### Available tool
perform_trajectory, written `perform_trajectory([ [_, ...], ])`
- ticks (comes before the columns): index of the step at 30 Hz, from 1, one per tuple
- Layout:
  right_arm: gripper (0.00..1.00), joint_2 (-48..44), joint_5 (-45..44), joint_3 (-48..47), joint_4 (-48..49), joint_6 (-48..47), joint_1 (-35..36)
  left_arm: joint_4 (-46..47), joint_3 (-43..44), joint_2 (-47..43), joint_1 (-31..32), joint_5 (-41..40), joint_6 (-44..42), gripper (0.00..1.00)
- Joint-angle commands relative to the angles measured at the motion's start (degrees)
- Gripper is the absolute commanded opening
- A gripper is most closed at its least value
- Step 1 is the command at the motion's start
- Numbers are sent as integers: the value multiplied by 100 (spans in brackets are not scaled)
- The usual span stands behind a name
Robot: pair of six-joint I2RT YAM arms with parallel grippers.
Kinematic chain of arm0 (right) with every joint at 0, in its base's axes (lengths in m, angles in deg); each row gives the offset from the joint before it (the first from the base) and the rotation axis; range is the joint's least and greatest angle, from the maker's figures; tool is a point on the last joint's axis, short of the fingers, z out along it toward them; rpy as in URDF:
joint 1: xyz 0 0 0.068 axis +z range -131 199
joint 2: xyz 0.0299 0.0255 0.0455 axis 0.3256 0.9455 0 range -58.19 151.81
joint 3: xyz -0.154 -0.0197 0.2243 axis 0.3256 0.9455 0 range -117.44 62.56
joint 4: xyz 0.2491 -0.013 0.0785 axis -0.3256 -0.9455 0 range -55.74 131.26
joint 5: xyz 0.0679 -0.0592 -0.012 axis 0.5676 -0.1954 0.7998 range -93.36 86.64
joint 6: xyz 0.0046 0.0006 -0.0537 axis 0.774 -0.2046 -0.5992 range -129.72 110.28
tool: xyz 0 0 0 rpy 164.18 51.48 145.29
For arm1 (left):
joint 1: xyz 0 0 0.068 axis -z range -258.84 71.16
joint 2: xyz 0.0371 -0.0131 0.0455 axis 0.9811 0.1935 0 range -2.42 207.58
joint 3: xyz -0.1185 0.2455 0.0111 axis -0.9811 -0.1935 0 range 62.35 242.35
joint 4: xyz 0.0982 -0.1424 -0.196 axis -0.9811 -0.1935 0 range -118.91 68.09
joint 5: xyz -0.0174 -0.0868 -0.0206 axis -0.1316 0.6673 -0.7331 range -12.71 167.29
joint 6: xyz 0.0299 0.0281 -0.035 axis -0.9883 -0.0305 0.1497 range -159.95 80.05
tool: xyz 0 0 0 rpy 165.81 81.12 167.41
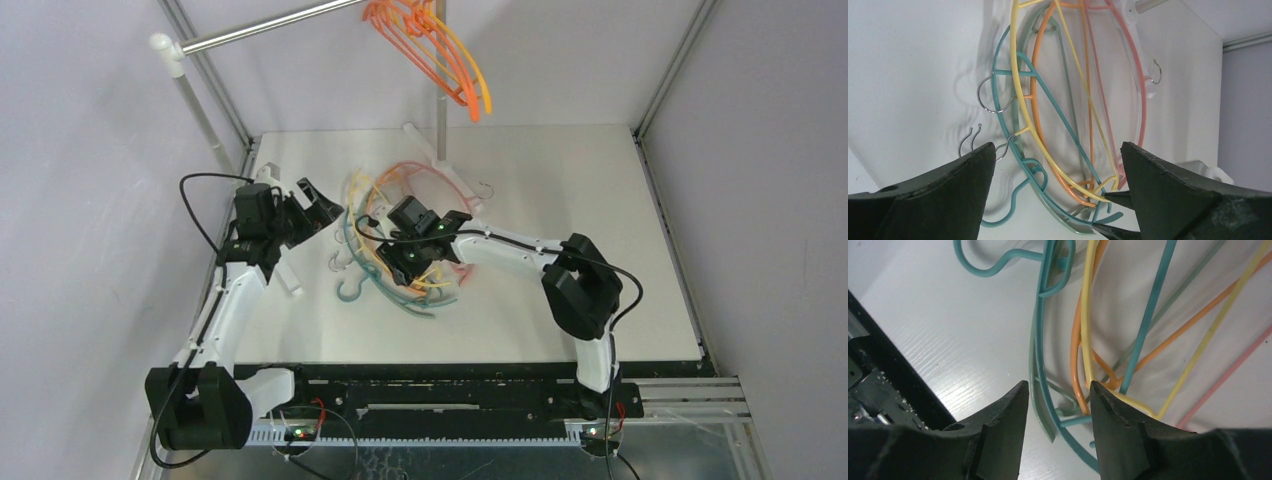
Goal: Organize the hangers
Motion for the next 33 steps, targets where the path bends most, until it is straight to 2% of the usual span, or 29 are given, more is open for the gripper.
perform_trajectory([
  [1, 55, 321, 47, -402, 361, -22, -42, 111, -94, -254, -41, -70, -175, 99],
  [11, 52, 997, 434, -632, 466, 184, -405, 351, -279, -547, -50, 61, 29, 98],
  [15, 45, 1096, 600, -561, 499, 217, -491, 319, -288, -654, -48, 72, 60, 98],
  [18, 43, 1029, 743, -437, 555, 251, -503, 267, -231, -737, -46, 30, 64, 98],
  [23, 43, 1019, 1093, -300, 650, 357, -503, 249, -42, -923, -47, 143, 120, 98],
  [28, 47, 1179, 1285, -306, 704, 458, -466, 249, 55, -1041, -50, 209, 165, 98],
  [30, 41, 1196, 1278, -285, 701, 458, -451, 249, 34, -1064, -51, 188, 176, 98],
  [33, 18, 1119, 1303, -238, 719, 467, -467, 241, -32, -1133, -46, 179, 198, 98],
])
